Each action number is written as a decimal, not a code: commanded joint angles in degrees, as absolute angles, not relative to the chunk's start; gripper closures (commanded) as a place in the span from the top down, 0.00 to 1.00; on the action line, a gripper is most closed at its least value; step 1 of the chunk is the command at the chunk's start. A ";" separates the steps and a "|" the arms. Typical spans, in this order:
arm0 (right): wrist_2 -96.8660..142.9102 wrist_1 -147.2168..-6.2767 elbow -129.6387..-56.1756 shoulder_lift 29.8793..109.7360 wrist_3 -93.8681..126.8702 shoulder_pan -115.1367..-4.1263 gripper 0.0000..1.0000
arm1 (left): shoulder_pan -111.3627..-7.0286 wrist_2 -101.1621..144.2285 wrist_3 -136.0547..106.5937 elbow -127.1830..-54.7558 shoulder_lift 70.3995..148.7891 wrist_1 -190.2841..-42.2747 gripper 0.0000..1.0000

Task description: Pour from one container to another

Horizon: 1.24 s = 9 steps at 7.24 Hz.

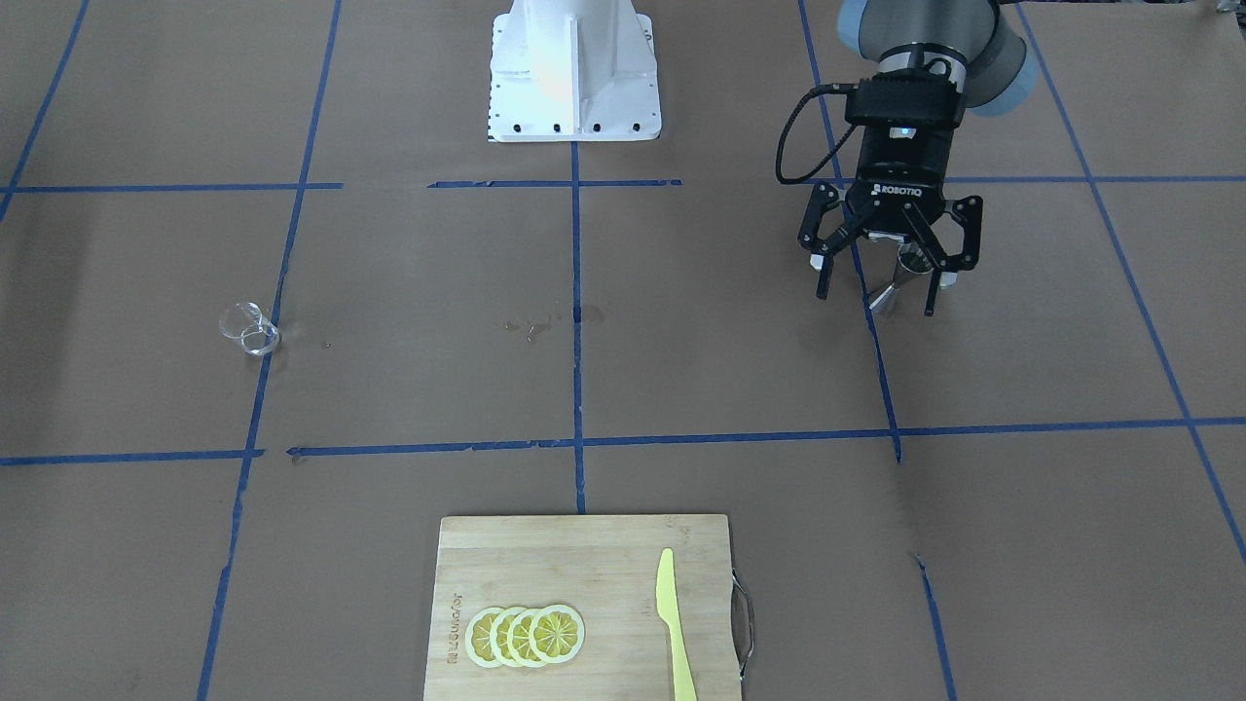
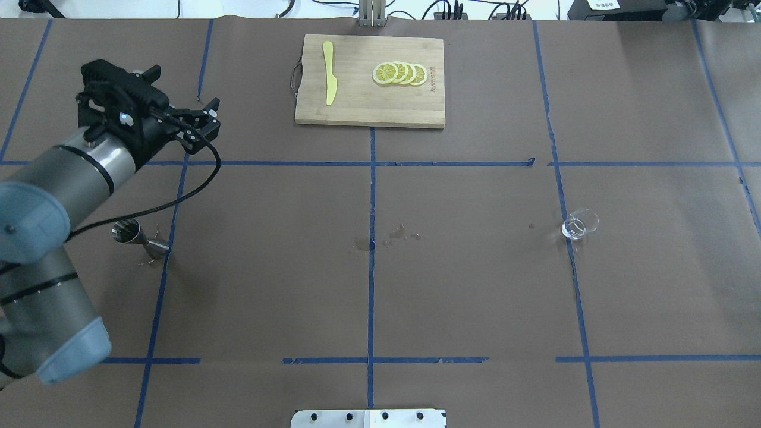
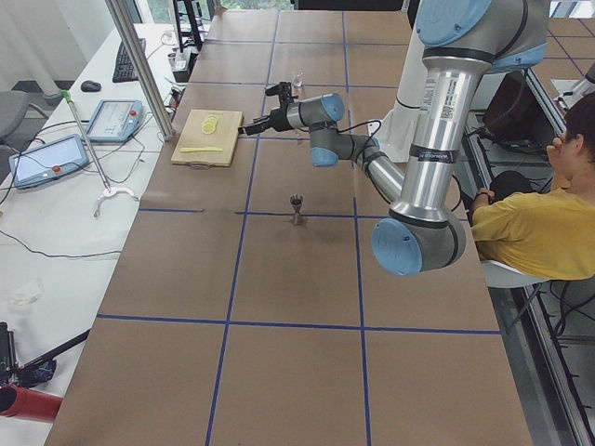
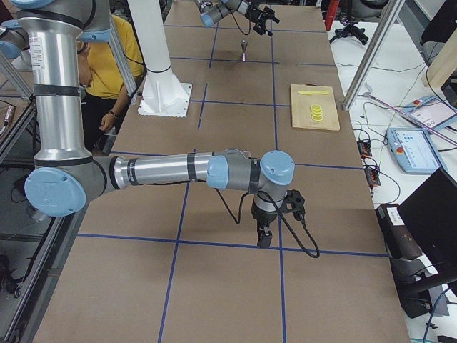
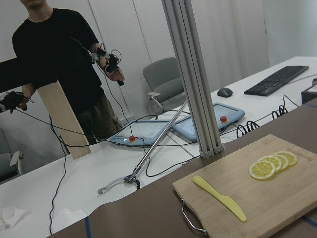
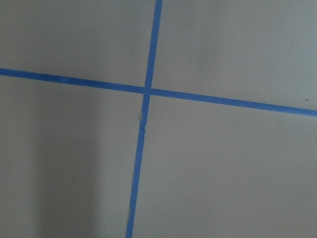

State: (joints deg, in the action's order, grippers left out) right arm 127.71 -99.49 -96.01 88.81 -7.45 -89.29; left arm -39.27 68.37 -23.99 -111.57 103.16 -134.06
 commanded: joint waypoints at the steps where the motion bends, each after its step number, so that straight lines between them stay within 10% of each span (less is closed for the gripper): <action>1: 127.71 -99.49 -95.98 89.29 -7.47 -89.30 1.00 | -55.90 92.25 -14.90 -110.75 104.50 -123.53 0.99; 5: 125.09 -99.49 -95.80 90.70 -7.73 -89.30 1.00 | -83.98 121.08 7.86 -102.33 103.64 -100.94 1.00; 9: 124.19 -99.58 -95.54 90.97 -7.29 -89.30 1.00 | -88.50 125.91 8.09 -86.69 101.52 -87.72 1.00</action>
